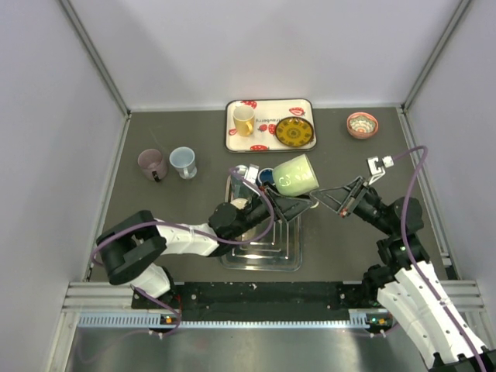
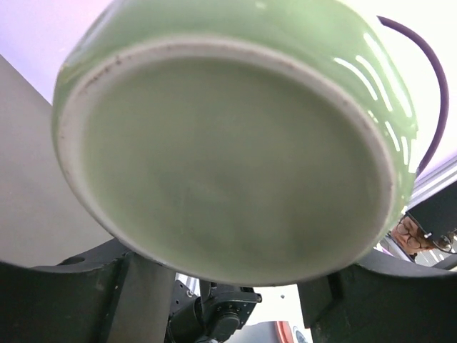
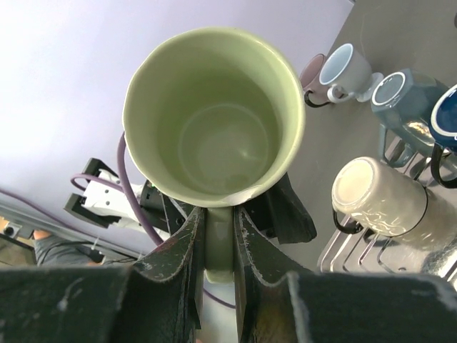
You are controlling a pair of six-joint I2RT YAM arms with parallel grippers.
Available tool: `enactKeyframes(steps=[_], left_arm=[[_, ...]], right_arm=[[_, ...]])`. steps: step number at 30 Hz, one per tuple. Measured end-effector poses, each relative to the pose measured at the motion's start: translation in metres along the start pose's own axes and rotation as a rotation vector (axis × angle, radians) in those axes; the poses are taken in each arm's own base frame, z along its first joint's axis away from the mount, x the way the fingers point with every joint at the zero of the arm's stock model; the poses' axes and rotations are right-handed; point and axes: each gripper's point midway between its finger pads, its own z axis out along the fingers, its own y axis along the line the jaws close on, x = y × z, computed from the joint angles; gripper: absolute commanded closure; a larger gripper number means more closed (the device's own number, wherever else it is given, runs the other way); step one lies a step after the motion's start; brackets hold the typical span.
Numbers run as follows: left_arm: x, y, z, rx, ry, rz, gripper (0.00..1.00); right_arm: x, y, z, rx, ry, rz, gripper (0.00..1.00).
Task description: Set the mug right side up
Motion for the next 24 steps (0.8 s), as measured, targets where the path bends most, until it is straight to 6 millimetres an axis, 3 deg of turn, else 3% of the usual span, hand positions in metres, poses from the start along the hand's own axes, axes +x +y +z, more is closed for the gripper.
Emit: enactKeyframes(steps=[15, 18, 19, 20, 22, 24], left_arm=[[-0.0065, -0.0002, -0.0005, -0.034, -0.020, 0.004, 0.46], [-0.0062, 0.0002, -0.0007, -0.036, -0.016, 0.001, 0.55], [-0.0056, -0.0005, -0.0009, -0.033, -0.013, -0.004, 0.65], [-0.0057, -0.0014, -0.0010, -0.029, -0.010, -0.012, 0.68], [-0.0068, -0.0037, -0.0009, -0.022, -0.011, -0.026, 0.72], [-0.0084, -0.0063, -0.0011, -0.015, -0.009, -0.046, 0.70]], right_arm=[[0.0041, -0.0036, -0.0033, 0.011, 0.007, -0.077, 1.00], [0.0045, -0.0048, -0.0034, 0.013, 0.009, -0.088, 1.00], [0.0047, -0.0050, -0.0036, 0.013, 0.009, -0.093, 1.00], [0.0050, -0.0047, -0.0040, 0.012, 0.010, -0.100, 1.00], [0.0068, -0.0043, -0.0049, 0.008, 0.018, -0.111, 1.00], [0.0077, -0.0043, -0.0054, 0.006, 0.022, -0.119, 1.00]])
